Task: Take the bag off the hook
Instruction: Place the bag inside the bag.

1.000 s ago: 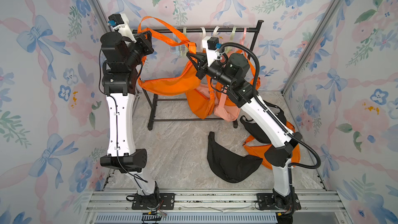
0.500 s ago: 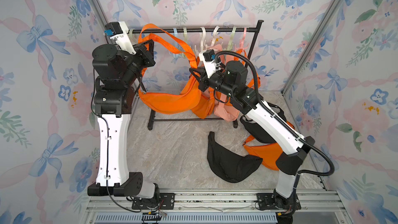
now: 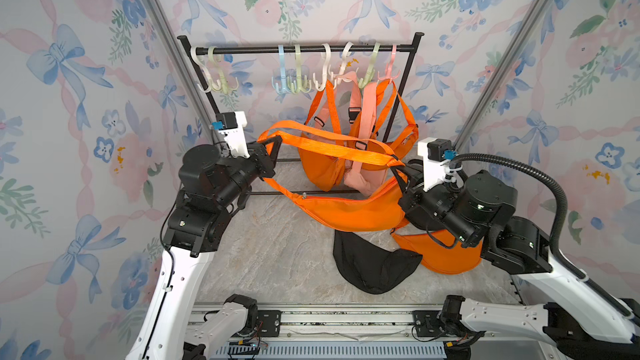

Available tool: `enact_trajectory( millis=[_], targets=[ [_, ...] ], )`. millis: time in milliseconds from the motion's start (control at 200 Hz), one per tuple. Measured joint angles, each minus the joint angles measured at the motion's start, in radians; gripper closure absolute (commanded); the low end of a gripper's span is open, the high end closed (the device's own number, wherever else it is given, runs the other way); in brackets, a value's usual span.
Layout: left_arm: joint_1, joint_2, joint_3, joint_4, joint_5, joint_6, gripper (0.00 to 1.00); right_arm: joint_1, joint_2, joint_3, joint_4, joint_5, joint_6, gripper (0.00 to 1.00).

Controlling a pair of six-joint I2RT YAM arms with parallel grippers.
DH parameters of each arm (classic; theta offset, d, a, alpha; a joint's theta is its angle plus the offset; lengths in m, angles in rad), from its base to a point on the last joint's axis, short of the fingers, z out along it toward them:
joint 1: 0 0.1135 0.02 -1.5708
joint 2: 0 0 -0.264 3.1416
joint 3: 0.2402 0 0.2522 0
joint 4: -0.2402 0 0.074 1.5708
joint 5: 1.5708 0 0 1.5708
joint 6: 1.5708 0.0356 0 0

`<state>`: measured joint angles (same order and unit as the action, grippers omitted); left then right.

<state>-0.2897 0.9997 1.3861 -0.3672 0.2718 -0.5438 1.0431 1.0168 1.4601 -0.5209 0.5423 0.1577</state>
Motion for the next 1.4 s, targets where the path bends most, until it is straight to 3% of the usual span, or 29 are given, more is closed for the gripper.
enact_trajectory(
  millis=[165, 340, 480, 980, 1070, 1185, 1240, 1400],
  targets=[
    [-0.118, 0.066, -0.118, -0.024, -0.055, -0.002, 0.89, -0.090, -0.029, -0.159, -0.127, 0.032, 0.109, 1.00],
    [-0.156, 0.200, -0.100, -0.016, -0.109, 0.014, 0.89, -0.398, 0.072, -0.320, -0.073, -0.152, 0.182, 1.00],
    [-0.166, 0.306, -0.055, 0.008, -0.127, 0.027, 0.90, -0.556, 0.171, -0.364, -0.004, -0.270, 0.224, 1.00],
    [-0.188, 0.489, -0.096, 0.085, -0.145, 0.032, 0.86, -0.693, 0.340, -0.581, 0.238, -0.430, 0.335, 1.00],
    [-0.188, 0.515, -0.096, 0.106, -0.145, 0.037, 0.75, -0.708, 0.351, -0.607, 0.280, -0.436, 0.356, 0.97],
    [-0.188, 0.541, -0.096, 0.126, -0.144, 0.035, 0.34, -0.715, 0.366, -0.610, 0.320, -0.441, 0.370, 0.78],
    [-0.188, 0.547, -0.096, 0.133, -0.141, 0.036, 0.33, -0.716, 0.366, -0.612, 0.336, -0.439, 0.388, 0.70],
    [-0.188, 0.545, -0.096, 0.148, -0.133, 0.035, 0.35, -0.716, 0.362, -0.613, 0.361, -0.429, 0.401, 0.59]
  ],
)
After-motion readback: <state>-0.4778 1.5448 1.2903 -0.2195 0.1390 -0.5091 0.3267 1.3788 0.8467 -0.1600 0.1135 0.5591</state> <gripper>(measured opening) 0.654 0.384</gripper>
